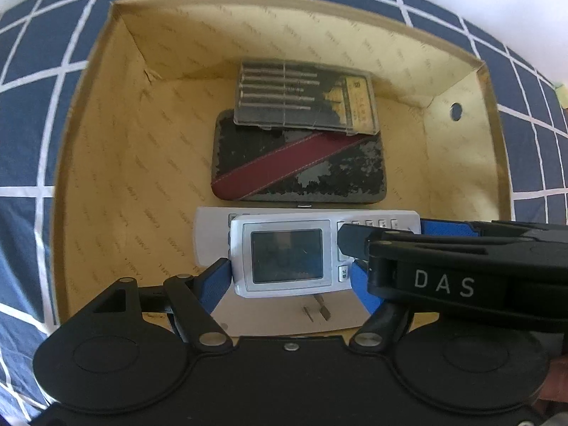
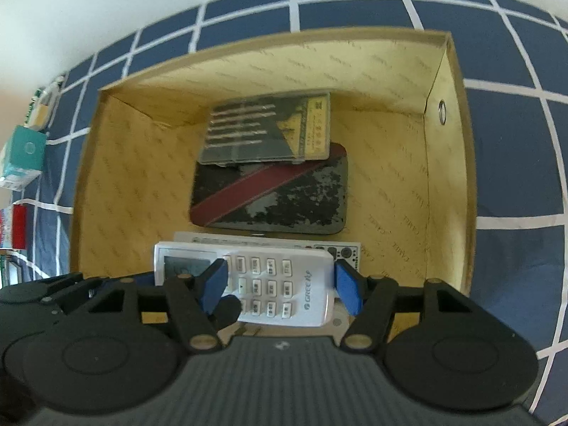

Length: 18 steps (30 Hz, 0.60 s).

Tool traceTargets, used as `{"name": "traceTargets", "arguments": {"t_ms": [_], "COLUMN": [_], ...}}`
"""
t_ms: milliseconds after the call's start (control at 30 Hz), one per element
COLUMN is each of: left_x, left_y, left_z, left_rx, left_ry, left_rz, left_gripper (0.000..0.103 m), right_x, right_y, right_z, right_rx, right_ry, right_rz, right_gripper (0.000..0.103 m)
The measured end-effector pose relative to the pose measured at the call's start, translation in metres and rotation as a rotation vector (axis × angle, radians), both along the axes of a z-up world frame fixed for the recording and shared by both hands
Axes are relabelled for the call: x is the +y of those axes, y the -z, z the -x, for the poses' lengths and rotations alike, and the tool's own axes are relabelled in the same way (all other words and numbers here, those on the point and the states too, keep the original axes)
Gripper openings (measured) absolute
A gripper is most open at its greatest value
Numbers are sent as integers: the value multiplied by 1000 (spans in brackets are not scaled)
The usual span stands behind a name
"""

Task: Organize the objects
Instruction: 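Lower the air-conditioner remote into the box onto the TV remote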

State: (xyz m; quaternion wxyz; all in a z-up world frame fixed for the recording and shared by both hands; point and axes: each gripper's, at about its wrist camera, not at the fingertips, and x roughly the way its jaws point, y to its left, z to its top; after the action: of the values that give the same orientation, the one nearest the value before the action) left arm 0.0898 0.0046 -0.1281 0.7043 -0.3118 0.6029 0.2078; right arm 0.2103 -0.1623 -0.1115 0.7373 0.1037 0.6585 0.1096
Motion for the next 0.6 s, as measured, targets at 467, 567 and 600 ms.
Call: {"name": "traceTargets", "arguments": {"t_ms": [467,567,600], "left_x": [4,5,4], "left_y": [22,24,24], "left_z": [-5,-6,-6], "left_rx": [25,23,23], "left_ry": [20,16,18], "left_rz": [21,32,29], "left_gripper": [72,72,72], "right_x": [-2,-3,-3], "right_y": [30,31,31], "right_z": [-8,-10,-11], "right_rx": [70,74,74], "right_ry": [41,41,38], "right_rz": [-2,-4,-4], "right_gripper": [65,65,65]}}
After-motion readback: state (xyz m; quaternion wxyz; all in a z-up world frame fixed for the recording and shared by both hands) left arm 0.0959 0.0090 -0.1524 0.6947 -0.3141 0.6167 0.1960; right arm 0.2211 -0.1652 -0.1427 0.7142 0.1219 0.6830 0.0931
